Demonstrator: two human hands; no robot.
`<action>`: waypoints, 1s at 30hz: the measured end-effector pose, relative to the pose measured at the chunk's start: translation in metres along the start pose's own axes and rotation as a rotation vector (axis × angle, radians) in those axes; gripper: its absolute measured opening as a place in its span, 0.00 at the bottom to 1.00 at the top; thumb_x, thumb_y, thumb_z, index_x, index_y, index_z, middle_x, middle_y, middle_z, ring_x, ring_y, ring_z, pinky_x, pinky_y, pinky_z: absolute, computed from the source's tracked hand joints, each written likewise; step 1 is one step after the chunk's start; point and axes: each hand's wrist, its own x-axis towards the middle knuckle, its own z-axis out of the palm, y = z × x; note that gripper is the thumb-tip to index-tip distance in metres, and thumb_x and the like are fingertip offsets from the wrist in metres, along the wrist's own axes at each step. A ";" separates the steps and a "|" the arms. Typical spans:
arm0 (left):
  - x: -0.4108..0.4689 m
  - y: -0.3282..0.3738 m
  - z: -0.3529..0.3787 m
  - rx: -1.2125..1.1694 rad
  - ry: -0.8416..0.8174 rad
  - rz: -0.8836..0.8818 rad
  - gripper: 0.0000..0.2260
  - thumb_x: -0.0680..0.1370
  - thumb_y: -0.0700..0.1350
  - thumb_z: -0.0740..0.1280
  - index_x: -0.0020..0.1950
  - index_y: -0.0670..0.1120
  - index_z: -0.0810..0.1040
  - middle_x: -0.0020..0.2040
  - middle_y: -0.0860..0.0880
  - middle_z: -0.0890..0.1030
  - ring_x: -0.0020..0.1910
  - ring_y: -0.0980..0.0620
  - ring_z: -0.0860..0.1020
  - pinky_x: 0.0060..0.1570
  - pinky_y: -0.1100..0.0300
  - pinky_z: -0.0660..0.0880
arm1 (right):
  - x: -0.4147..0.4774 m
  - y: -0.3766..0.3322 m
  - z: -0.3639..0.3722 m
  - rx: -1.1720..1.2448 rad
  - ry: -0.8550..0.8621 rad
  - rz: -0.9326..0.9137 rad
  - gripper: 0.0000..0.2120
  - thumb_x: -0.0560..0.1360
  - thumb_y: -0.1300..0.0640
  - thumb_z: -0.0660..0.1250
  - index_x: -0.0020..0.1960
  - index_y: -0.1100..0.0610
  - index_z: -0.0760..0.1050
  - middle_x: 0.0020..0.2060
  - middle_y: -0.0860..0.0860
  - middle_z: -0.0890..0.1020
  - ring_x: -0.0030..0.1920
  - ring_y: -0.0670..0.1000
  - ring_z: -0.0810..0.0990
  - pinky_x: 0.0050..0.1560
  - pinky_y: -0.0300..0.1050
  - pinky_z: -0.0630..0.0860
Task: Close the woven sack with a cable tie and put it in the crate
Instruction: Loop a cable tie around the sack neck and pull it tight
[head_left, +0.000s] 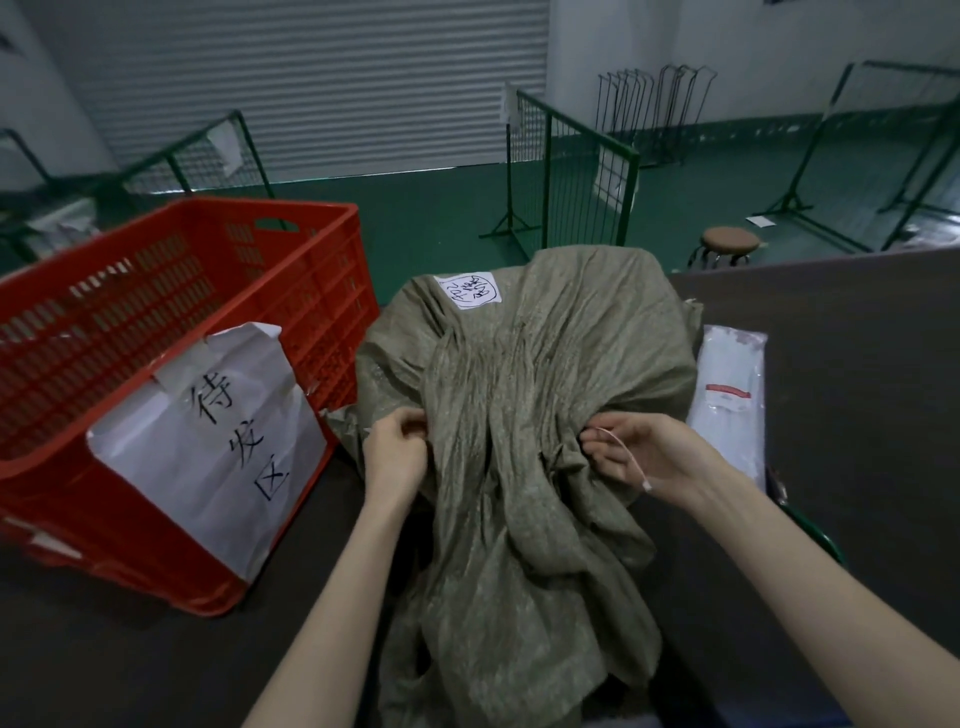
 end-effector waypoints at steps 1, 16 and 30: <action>0.000 0.001 -0.001 0.008 0.056 0.031 0.16 0.73 0.31 0.60 0.54 0.43 0.81 0.53 0.45 0.83 0.52 0.47 0.80 0.54 0.54 0.75 | -0.002 -0.002 0.001 0.012 -0.021 -0.013 0.16 0.73 0.73 0.48 0.47 0.66 0.74 0.30 0.58 0.84 0.31 0.51 0.84 0.30 0.38 0.80; 0.030 0.030 0.010 -0.539 0.277 -0.006 0.10 0.74 0.33 0.67 0.56 0.37 0.78 0.46 0.45 0.80 0.35 0.67 0.77 0.39 0.71 0.73 | 0.017 0.002 0.016 -0.373 0.318 -0.747 0.07 0.75 0.63 0.66 0.38 0.60 0.76 0.26 0.51 0.82 0.27 0.47 0.79 0.32 0.38 0.76; 0.055 0.067 0.043 -0.281 0.067 0.546 0.02 0.81 0.40 0.58 0.50 0.47 0.65 0.38 0.49 0.83 0.38 0.58 0.80 0.44 0.66 0.72 | 0.053 -0.041 0.040 -0.892 0.200 -1.003 0.07 0.75 0.60 0.66 0.44 0.65 0.77 0.45 0.57 0.84 0.50 0.51 0.82 0.54 0.48 0.77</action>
